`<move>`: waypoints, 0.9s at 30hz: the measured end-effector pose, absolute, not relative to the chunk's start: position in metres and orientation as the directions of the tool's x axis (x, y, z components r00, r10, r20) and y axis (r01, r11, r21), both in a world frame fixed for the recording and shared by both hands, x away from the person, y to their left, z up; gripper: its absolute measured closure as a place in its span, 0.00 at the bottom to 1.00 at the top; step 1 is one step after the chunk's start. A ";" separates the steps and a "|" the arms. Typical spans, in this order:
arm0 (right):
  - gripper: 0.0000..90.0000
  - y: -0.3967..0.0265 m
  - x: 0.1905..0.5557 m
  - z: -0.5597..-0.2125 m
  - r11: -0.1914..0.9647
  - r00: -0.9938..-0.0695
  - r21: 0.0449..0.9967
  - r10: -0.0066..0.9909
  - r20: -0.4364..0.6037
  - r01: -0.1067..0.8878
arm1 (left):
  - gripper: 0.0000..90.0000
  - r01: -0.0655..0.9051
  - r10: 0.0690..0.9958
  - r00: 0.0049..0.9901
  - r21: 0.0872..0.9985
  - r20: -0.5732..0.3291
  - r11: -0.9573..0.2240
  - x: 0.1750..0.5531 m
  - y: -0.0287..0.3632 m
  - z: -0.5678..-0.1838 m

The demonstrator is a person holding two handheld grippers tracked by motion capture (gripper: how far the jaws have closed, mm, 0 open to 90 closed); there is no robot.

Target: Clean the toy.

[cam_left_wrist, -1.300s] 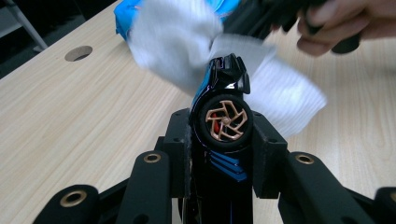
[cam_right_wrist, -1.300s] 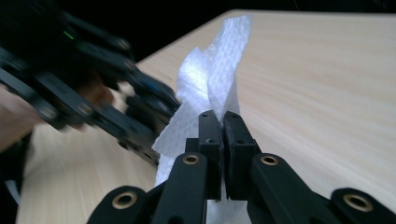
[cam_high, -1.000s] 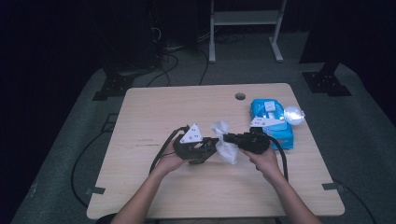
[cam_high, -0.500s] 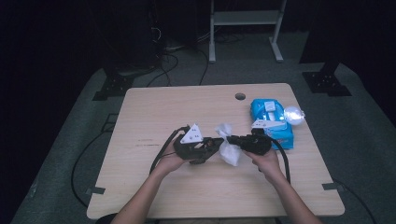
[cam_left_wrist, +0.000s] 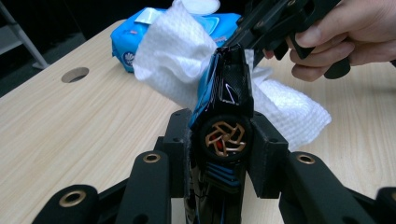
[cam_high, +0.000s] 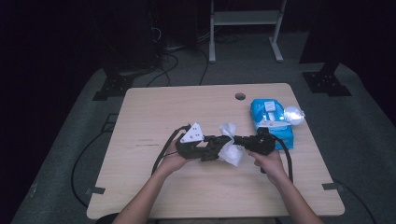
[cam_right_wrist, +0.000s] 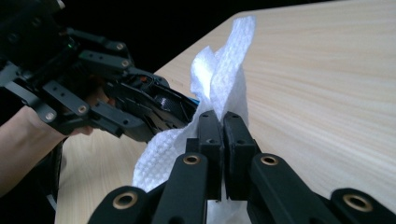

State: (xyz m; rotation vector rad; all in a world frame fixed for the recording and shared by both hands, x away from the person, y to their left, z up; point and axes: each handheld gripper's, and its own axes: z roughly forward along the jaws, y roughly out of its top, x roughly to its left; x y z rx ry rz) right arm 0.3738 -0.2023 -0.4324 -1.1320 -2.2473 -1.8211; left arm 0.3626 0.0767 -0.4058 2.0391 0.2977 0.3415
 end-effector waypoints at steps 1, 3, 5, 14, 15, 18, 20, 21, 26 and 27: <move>0.96 -0.203 0.373 -0.430 0.043 -0.735 0.838 0.507 0.451 0.544 | 0.71 0.064 0.348 0.930 0.883 0.115 -0.464 0.363 0.077 -0.406; 0.96 -0.204 0.372 -0.426 0.043 -0.741 0.846 0.509 0.439 0.531 | 0.71 0.065 0.348 0.931 0.885 0.113 -0.462 0.362 0.077 -0.405; 0.96 -0.204 0.370 -0.421 0.041 -0.747 0.856 0.510 0.426 0.516 | 0.71 0.065 0.347 0.931 0.883 0.113 -0.464 0.362 0.077 -0.406; 0.97 -0.193 0.363 -0.407 0.097 -0.777 0.887 0.533 0.336 0.451 | 0.71 0.074 0.361 0.924 0.863 0.129 -0.499 0.362 0.079 -0.415; 0.97 -0.189 0.363 -0.406 0.112 -0.782 0.889 0.533 0.323 0.443 | 0.71 0.077 0.363 0.923 0.862 0.128 -0.501 0.362 0.080 -0.416; 0.97 -0.183 0.365 -0.407 0.112 -0.786 0.890 0.527 0.323 0.441 | 0.70 0.088 0.383 0.915 0.861 0.129 -0.501 0.362 0.085 -0.420; 0.97 -0.178 0.366 -0.408 0.111 -0.786 0.891 0.528 0.323 0.441 | 0.70 0.099 0.403 0.907 0.864 0.126 -0.494 0.362 0.090 -0.422; 0.97 -0.174 0.367 -0.409 0.112 -0.787 0.893 0.528 0.317 0.435 | 0.70 0.106 0.410 0.904 0.866 0.122 -0.489 0.362 0.091 -0.423; 0.97 -0.152 0.371 -0.406 0.138 -0.806 0.895 0.509 0.303 0.424 | 0.71 0.150 0.453 0.885 0.859 0.104 -0.490 0.361 0.108 -0.427; 0.97 -0.147 0.372 -0.405 0.147 -0.810 0.896 0.507 0.295 0.418 | 0.71 0.155 0.461 0.881 0.859 0.103 -0.488 0.360 0.111 -0.427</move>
